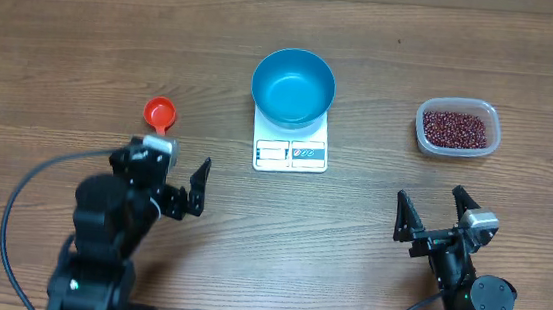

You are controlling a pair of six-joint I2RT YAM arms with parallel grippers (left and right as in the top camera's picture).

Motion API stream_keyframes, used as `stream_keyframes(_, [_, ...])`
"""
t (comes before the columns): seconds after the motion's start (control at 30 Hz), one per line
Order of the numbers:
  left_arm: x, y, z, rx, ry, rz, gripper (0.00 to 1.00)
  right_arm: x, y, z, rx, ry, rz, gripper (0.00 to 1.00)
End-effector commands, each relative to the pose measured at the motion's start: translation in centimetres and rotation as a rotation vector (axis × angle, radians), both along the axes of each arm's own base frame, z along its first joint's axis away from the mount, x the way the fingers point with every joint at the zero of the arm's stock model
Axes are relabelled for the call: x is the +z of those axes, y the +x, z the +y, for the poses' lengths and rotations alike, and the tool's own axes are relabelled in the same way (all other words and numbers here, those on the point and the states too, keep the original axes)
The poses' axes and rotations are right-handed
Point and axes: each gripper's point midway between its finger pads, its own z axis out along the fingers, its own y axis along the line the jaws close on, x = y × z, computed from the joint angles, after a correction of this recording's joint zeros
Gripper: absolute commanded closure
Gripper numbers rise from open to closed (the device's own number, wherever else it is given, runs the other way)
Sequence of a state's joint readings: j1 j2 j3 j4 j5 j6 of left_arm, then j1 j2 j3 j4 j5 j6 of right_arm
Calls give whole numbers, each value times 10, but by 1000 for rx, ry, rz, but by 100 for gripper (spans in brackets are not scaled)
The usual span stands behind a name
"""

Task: Scoop item into bowl and weigh 150g on scale
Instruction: 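Move left gripper to the red scoop and grasp its handle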

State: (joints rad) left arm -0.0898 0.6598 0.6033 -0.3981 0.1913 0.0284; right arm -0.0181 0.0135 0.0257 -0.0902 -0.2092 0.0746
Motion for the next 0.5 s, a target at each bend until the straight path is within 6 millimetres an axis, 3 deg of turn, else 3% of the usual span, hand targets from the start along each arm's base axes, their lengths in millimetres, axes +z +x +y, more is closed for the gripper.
stream_keyframes(0.0, [24,10,-4,-16,-20,25,0,0,0,0,-1,-1,-7,0])
stream_keyframes(0.37, [37,32,-29,-128,-73,336,0,0,0,0,-1,-1,-7,0])
stream_keyframes(0.47, [33,38,-34,-147,-87,384,0,0,0,0,-1,-1,-7,0])
